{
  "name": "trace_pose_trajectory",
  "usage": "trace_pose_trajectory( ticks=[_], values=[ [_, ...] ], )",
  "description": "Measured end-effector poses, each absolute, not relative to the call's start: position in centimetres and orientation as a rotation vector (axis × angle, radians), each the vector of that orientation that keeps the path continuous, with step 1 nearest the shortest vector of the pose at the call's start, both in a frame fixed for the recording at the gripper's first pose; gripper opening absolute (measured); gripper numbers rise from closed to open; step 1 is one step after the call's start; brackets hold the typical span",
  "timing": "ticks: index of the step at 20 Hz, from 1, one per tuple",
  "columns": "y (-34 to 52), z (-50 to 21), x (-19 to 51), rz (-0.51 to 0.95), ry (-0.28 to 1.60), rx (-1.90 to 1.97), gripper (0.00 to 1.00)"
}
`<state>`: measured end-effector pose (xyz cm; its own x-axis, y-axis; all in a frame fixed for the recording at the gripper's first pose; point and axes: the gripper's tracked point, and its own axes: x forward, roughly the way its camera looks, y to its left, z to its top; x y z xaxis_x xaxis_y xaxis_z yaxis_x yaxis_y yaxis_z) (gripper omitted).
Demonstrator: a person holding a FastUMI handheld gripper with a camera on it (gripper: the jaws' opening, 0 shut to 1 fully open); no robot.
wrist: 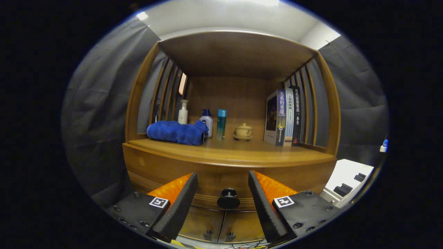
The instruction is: Pull open the drawer, take out the items inside it, and place them on the countertop above the cabinet.
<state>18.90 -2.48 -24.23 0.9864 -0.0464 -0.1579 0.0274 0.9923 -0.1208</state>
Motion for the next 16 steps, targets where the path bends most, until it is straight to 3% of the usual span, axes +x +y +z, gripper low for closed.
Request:
trace_pose_trajectory(
  ticks=[5, 8, 12, 16],
  values=[
    [-3.0, -27.7, 20.3, -0.042, 0.236, -0.037, 0.84],
    [-4.1, -28.7, 21.2, -0.067, 0.257, 0.014, 0.61],
    [-4.2, -28.4, 21.1, -0.089, 0.224, 0.039, 0.44],
    [-4.1, -28.4, 20.9, -0.092, 0.221, 0.037, 0.38]
  ],
)
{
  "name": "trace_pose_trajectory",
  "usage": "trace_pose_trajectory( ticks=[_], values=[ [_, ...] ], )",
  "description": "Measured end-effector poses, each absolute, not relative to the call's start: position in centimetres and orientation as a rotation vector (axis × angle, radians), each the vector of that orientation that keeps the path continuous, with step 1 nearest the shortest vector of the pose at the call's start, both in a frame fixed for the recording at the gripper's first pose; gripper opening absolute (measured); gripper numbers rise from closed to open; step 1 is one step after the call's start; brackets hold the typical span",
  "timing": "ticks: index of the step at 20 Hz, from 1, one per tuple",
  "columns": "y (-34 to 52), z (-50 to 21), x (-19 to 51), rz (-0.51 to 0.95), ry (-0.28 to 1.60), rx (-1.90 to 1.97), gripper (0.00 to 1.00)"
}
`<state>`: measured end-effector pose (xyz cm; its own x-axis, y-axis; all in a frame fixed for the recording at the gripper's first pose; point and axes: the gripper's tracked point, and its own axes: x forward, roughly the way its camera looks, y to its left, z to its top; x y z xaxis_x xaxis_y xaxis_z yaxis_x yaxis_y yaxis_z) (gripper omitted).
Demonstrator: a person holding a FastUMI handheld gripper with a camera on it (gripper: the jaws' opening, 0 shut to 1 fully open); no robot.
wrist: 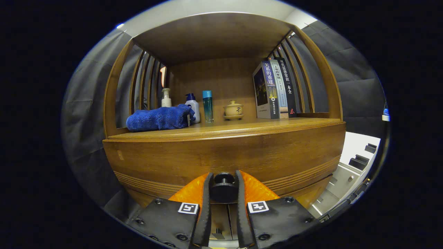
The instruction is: Pull open the drawer, take out the items inside it, and place them on the countertop above the cabinet.
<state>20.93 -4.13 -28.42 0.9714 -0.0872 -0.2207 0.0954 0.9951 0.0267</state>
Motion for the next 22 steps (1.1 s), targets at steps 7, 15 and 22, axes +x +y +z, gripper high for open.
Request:
trace_pose_trajectory(
  ticks=[7, 15, 22],
  values=[
    [-3.9, -27.9, 17.6, -0.089, 0.188, 0.022, 0.38],
    [-3.2, -27.1, 11.9, -0.063, 0.222, 0.036, 0.38],
    [-2.6, -27.1, 7.9, -0.072, 0.243, 0.049, 0.38]
  ],
)
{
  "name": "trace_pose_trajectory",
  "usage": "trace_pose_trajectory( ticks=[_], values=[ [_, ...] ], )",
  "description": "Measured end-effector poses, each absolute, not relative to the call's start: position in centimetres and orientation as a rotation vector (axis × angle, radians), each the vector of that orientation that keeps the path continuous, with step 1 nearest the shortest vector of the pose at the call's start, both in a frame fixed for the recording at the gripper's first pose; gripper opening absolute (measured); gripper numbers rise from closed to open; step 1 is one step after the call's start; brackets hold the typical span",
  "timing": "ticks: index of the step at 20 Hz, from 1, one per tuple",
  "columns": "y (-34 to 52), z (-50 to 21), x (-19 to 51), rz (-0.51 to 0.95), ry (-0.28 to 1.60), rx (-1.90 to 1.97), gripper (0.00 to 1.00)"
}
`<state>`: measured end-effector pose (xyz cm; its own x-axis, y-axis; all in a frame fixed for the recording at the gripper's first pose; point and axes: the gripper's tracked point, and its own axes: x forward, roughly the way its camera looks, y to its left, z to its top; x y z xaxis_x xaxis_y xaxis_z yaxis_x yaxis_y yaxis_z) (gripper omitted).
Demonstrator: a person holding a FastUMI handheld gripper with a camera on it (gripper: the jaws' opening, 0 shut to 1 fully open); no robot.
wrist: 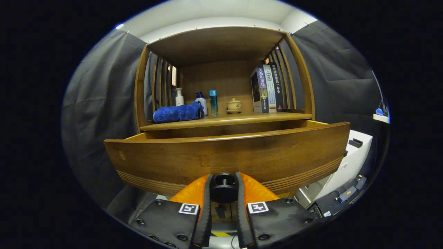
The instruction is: Pull open the drawer, take out the items inside it, and place them on the countertop above the cabinet.
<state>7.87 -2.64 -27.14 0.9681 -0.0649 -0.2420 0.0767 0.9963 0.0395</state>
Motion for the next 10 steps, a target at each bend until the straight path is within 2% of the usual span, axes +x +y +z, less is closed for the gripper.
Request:
trace_pose_trajectory(
  ticks=[10],
  values=[
    [-1.3, -27.5, 3.9, -0.059, 0.24, 0.04, 0.38]
  ],
)
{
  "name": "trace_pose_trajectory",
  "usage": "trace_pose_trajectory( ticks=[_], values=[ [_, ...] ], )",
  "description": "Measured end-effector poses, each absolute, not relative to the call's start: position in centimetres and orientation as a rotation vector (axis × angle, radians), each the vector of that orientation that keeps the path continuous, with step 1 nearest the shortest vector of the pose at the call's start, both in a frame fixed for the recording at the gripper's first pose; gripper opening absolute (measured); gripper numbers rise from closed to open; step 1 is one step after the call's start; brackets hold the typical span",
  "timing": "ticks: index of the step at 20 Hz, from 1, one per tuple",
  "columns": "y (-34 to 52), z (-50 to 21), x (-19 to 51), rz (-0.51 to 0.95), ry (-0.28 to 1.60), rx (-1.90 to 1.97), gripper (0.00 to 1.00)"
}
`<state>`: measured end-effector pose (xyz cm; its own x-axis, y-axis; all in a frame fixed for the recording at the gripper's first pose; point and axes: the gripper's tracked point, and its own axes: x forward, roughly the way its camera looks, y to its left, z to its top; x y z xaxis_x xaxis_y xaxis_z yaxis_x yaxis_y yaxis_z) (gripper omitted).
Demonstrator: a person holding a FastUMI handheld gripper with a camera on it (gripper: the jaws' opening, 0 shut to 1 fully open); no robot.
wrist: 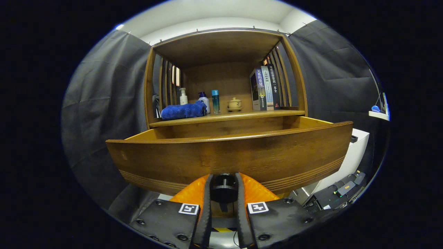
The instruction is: Pull open the drawer, take out the items inside it, and place them on the countertop above the cabinet.
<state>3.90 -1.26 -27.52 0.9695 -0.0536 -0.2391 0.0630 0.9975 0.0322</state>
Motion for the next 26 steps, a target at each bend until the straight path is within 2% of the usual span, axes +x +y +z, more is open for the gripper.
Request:
trace_pose_trajectory(
  ticks=[3, 8, 12, 15, 20, 22, 24, 26],
  values=[
    [-1.3, -27.6, 3.8, -0.056, 0.233, 0.026, 0.38],
    [-0.6, -27.5, 3.1, -0.039, 0.245, 0.002, 0.72],
    [0.2, -21.0, 1.7, -0.007, 0.147, -0.053, 0.99],
    [0.0, -13.8, 2.8, -0.005, 0.097, -0.037, 0.99],
    [-0.4, -9.3, 9.6, 0.024, 0.265, 0.073, 0.99],
    [-1.7, -10.5, 13.3, 0.008, 0.378, 0.062, 0.99],
    [-1.8, -14.2, 15.0, 0.033, 0.574, 0.08, 0.98],
    [-2.1, -17.6, 17.1, 0.006, 0.675, 0.108, 0.98]
  ],
)
